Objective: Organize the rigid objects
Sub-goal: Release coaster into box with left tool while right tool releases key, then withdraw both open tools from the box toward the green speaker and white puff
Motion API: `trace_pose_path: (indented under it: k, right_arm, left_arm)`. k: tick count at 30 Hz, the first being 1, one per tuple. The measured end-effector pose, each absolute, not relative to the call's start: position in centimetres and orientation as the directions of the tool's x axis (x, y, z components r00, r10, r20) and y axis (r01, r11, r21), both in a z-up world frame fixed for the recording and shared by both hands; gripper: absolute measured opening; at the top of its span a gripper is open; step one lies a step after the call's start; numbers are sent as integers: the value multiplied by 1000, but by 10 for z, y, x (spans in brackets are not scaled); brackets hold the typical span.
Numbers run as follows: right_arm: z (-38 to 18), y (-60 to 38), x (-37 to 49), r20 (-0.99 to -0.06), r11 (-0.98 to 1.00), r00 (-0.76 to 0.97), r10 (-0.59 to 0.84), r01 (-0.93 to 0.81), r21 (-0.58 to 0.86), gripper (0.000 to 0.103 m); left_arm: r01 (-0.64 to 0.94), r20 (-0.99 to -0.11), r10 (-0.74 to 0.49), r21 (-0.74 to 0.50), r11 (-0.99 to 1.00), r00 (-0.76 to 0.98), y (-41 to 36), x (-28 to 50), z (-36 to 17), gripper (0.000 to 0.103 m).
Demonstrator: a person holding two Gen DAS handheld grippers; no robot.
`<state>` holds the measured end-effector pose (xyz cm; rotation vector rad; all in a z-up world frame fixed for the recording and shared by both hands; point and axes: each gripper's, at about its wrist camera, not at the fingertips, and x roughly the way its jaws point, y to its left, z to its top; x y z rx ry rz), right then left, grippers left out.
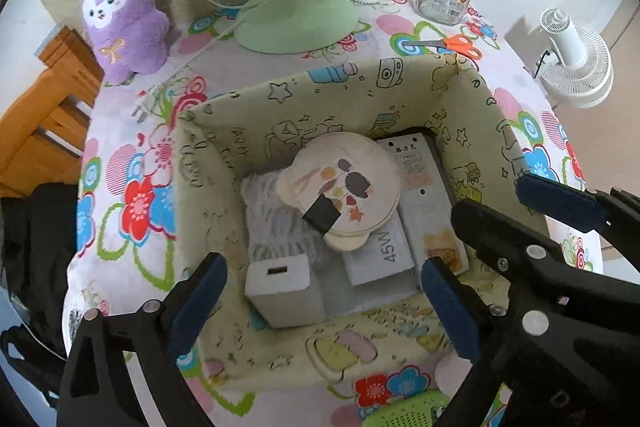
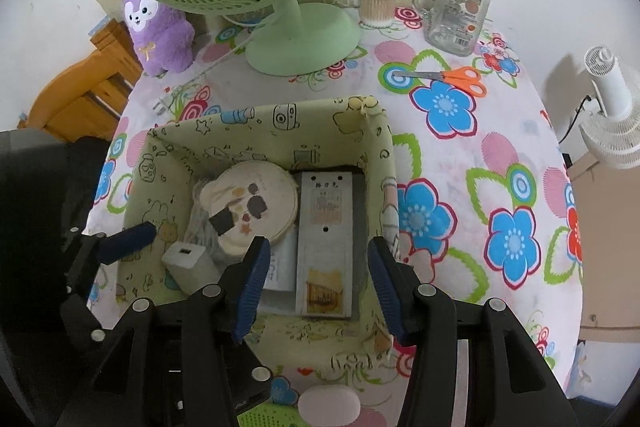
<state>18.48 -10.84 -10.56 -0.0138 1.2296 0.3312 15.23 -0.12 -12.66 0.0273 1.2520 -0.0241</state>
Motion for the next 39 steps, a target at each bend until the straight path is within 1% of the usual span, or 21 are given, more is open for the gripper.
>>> trace_pose_path:
  k: [4,12,17,22,27,29,39]
  right_arm:
    - [-101,-112,173,-923,955,301,241,-243,170,55]
    - [-87,-124,150,-916,963,330,228,-218,161,55]
    - [-77,-130,137,-909,964,349,226,-214,157,60]
    - [-69,-132,125,-904,964,366,222,-225,145,62]
    - [-64,-133,113,-900,962,376,219,-235,136,68]
    - [-61,-133,109,-899,962,381,217,-238,132,72]
    - [-50,-134,87,-892,967,409,192,-235,100,81]
  left_arm:
    - [25,-947,-17,-9,1000,321,2,143,-119,99]
    - [17,-939,-4,2,1000,344,3,119,-106,100]
    - [6,-934,1,3,1000,356,7,106,-99,100]
    - [-8,-928,2,-1,1000,373,8,93,-92,100]
    - [-4,-922,-5,-7,1000,386,7,82,-86,100]
    - [-1,-922,-10,-11,1000,387,7,79,-85,100]
    - [40,-911,-40,-26,999,410,6,58,-74,100]
